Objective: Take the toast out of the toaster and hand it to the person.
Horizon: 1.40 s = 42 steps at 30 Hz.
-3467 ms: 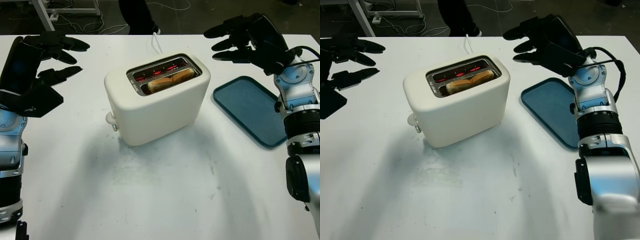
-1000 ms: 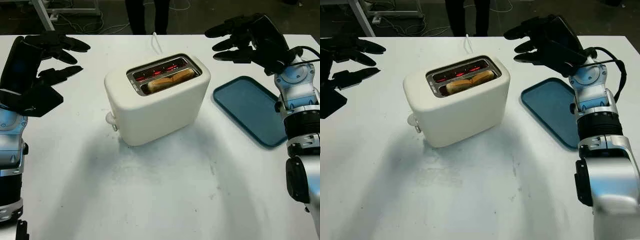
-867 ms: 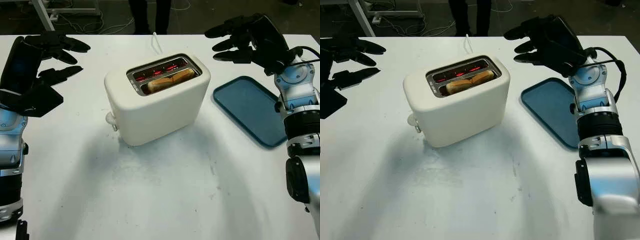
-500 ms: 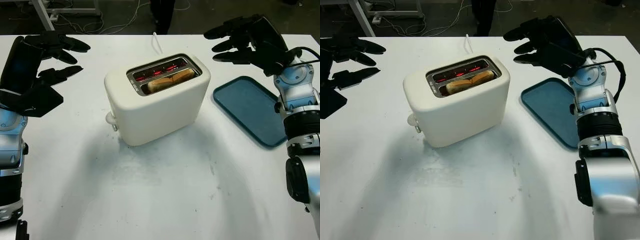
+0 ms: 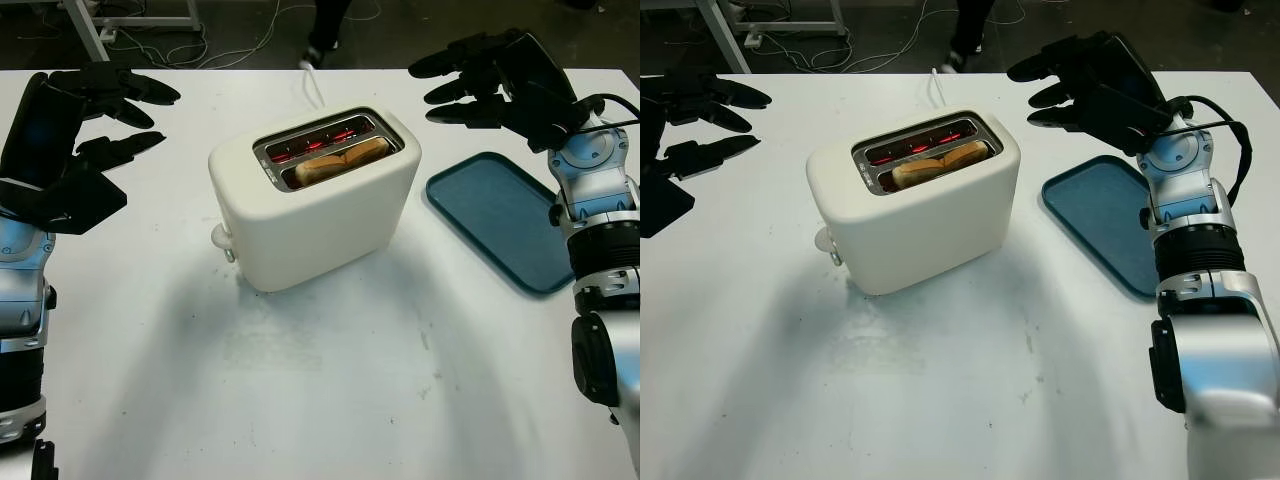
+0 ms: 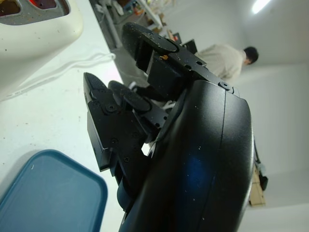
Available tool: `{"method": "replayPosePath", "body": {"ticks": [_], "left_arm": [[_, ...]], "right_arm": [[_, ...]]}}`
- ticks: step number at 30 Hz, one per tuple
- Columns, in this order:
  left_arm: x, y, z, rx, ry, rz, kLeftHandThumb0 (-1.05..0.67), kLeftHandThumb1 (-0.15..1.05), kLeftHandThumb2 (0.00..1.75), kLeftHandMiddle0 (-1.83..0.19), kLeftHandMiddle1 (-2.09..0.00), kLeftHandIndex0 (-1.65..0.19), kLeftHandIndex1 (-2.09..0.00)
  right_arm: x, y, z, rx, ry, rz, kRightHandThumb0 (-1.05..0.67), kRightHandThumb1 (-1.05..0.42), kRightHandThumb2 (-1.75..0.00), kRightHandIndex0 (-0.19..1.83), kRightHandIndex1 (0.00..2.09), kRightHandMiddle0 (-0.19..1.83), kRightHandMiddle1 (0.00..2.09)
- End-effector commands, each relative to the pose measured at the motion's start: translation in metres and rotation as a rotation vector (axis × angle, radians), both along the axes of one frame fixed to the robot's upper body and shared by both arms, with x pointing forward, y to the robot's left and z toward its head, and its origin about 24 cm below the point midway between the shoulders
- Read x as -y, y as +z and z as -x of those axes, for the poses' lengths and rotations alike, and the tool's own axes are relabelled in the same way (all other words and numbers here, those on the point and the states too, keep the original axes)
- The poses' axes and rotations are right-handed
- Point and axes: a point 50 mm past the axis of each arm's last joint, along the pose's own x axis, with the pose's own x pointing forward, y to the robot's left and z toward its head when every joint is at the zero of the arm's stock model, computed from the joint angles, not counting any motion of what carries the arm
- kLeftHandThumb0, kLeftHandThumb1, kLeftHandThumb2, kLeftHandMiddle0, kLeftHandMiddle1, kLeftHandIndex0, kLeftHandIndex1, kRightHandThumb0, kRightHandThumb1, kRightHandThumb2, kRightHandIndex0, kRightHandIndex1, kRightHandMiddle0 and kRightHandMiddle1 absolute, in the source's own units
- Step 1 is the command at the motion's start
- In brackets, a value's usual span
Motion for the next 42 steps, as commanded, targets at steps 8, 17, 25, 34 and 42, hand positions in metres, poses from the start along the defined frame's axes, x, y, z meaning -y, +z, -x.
{"method": "replayPosePath", "body": {"ticks": [8, 17, 25, 34, 42], "left_arm": [[0.0008, 0.0025, -0.0002, 0.012, 0.008, -0.010, -0.03, 0.82, 0.00, -0.72, -0.90, -0.78, -0.52], [0.0009, 0.0006, 0.0000, 0.008, -0.002, 0.003, -0.03, 0.82, 0.01, -0.72, -0.90, -0.77, -0.51], [0.0006, -0.0005, 0.0010, 0.006, 0.006, 0.005, -0.01, 0.82, 0.01, -0.72, -0.90, -0.77, -0.51], [0.0002, -0.0009, 0.0010, 0.001, 0.002, 0.016, 0.01, 0.83, 0.01, -0.71, -0.91, -0.77, -0.51], [0.0000, 0.0008, 0.0015, 0.011, 0.003, 0.005, -0.02, 0.82, 0.01, -0.71, -0.91, -0.77, -0.52]], "right_arm": [[0.0012, 0.0021, 0.0011, 0.017, -0.002, 0.006, 0.06, -0.74, 0.00, 1.14, 0.02, 1.02, 0.00], [0.0024, 0.0017, 0.0012, 0.020, -0.001, 0.016, 0.07, -0.74, 0.00, 1.15, 0.02, 1.03, 0.01], [0.0011, 0.0000, -0.0001, -0.003, -0.011, -0.029, 0.10, -0.74, 0.00, 1.14, 0.01, 1.02, 0.00], [0.0021, 0.0001, 0.0006, 0.005, 0.003, -0.009, 0.09, -0.75, 0.00, 1.15, 0.02, 1.03, 0.00], [0.0015, 0.0002, 0.0009, 0.009, 0.001, -0.018, 0.09, -0.74, 0.00, 1.15, 0.02, 1.03, 0.00]]}}
